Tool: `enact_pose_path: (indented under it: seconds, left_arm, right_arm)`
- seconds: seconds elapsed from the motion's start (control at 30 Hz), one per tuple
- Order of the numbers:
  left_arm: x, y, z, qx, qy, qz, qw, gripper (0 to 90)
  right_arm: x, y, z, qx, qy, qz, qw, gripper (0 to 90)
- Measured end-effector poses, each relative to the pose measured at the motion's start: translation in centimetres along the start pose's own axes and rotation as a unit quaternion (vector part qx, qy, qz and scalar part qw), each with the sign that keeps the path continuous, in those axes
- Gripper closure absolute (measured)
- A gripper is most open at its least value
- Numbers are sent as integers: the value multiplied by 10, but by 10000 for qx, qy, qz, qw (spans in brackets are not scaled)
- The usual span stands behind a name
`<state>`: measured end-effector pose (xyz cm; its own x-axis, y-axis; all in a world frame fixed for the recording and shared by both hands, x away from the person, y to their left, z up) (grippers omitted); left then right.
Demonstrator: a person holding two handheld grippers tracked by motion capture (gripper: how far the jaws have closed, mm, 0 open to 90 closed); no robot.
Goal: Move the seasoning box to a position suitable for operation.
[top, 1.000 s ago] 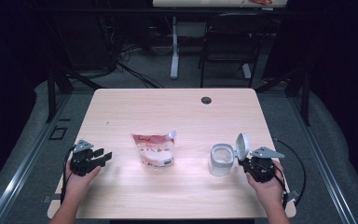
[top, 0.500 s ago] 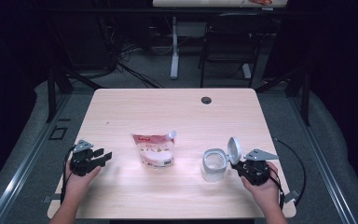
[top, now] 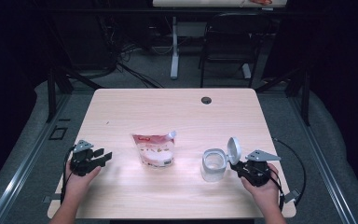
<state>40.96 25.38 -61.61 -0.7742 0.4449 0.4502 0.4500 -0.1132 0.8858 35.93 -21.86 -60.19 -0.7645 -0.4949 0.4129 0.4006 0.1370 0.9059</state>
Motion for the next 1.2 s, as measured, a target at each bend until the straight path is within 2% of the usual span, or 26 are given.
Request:
enact_pose_path:
  seconds: [0.1, 0.27, 0.4, 0.93, 1.2]
  left_arm:
    - [0, 0, 1, 3, -4, 6, 10000, 550]
    - [0, 1, 0, -10, -14, -15, 10000, 550]
    - [0, 0, 0, -10, -7, 9, 10000, 551]
    - [-1, 0, 0, -4, 10, -22, 10000, 550]
    - [0, -1, 0, -26, 3, 45, 10000, 550]
  right_arm:
    - [4, -4, -2, -53, -84, 53, 9999, 766]
    - [7, -6, -1, -366, -61, 31, 9993, 800]
    - [6, -8, -1, -394, -76, 98, 9991, 822]
    - [-2, -3, -7, -377, -180, 7, 9991, 813]
    - [-11, 2, -13, -492, -142, -66, 9987, 804]
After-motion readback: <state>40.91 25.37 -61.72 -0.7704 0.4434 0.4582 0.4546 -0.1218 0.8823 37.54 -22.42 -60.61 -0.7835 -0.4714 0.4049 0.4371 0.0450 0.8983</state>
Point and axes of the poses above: each handheld gripper's, and its own axes: x roughly backward along the jaws, y roughly out of its top, z roughly to its left, the point moved 10 cm from there along -x, roughly forward along the jaws, and after that the axes turned 13 degrees about -z, right-handed, at the moved point
